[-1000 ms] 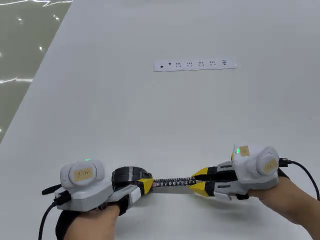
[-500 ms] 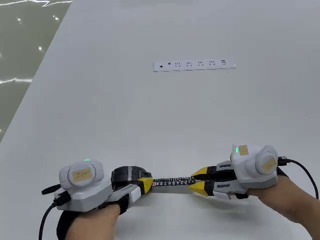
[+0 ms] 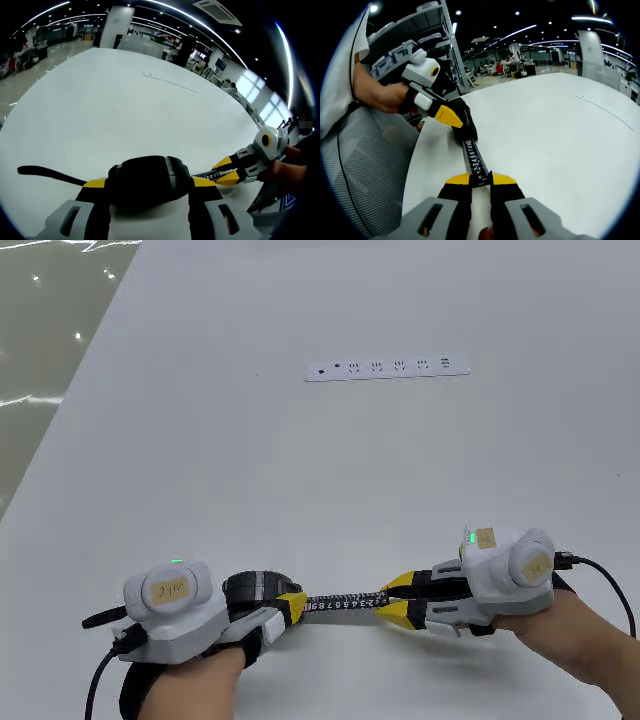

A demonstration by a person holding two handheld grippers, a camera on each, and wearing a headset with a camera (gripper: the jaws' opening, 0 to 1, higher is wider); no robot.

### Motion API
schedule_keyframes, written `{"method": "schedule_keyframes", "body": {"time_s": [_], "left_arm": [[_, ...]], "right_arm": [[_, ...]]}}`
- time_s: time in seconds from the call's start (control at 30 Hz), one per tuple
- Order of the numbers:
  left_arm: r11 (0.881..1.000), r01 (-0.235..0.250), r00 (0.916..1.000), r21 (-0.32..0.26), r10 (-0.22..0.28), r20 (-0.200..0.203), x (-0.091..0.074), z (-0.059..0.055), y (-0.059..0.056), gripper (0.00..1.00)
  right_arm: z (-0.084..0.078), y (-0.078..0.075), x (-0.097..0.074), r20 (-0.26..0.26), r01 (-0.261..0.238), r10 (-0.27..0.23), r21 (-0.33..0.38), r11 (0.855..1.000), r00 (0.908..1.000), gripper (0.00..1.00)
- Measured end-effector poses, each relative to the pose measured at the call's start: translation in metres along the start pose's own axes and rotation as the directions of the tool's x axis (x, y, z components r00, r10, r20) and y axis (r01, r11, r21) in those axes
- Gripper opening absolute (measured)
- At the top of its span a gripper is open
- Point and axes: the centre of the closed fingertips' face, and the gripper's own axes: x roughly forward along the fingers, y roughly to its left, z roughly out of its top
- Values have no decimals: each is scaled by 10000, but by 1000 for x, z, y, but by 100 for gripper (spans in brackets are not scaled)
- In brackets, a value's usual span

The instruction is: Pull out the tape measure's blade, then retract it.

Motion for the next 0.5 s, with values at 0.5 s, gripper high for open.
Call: {"method": "schedule_keyframes", "body": {"time_s": [0.5], "left_arm": [[9989, -170, 9995, 426, 181, -256, 1, -1, 0, 57]], "right_arm": [[-3, 1, 1, -180, -1, -2, -177, 9998, 9998, 11]]}}
